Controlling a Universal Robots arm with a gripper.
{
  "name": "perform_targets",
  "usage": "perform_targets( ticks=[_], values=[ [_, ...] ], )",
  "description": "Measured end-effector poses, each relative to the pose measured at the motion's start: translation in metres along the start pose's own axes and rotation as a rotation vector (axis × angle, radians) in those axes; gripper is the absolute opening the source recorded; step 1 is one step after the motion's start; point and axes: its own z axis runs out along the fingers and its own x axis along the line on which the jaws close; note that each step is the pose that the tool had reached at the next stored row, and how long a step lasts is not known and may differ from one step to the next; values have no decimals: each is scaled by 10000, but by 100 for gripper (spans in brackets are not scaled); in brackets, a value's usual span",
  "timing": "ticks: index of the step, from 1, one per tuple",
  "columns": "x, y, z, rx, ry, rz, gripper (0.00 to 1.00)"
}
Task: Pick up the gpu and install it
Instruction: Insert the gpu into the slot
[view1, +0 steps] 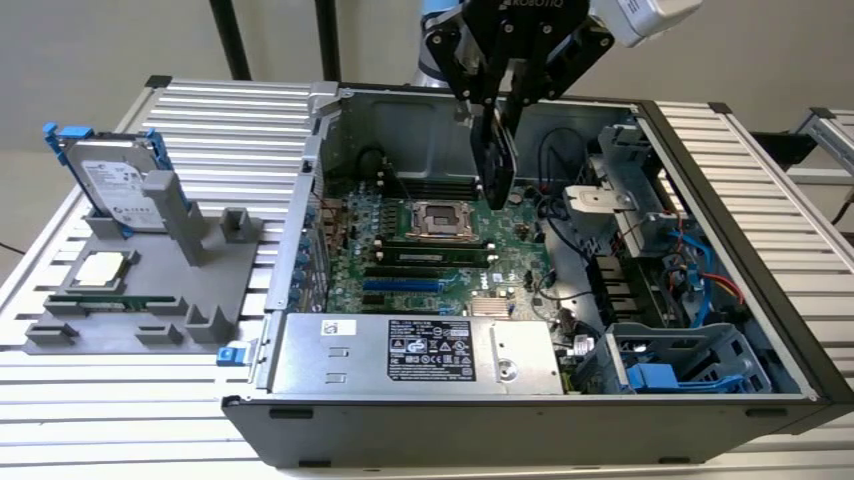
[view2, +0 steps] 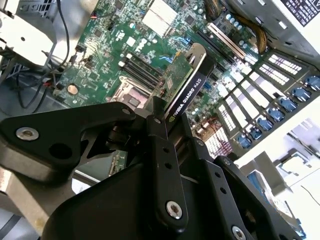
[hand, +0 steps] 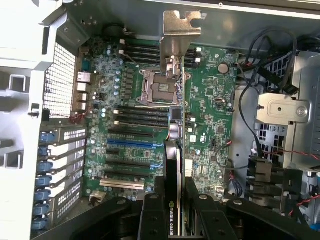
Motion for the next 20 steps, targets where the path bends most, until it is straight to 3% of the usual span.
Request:
perform_targets(
  ticks=[20],
  values=[
    [0, 0, 0, -18, 41, -854, 0]
  ],
)
